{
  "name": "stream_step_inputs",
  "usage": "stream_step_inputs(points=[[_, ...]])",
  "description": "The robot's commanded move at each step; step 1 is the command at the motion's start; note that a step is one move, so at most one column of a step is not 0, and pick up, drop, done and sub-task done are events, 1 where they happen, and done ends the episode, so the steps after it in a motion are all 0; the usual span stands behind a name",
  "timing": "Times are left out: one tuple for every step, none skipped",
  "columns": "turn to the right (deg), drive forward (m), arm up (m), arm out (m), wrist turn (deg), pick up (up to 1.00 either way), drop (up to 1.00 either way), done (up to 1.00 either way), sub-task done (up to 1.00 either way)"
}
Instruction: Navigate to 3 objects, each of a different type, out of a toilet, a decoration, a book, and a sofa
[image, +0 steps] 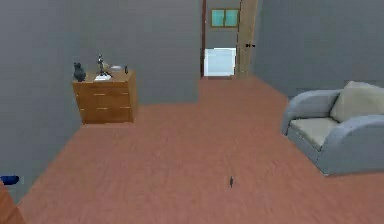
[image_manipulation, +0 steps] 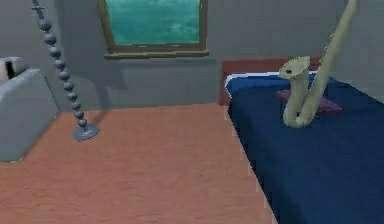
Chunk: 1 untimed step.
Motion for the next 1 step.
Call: stream_step_inputs(points=[[0.0,1.00,0.00,0.00,0.0,0.00,0.00,0.00,0.00]])
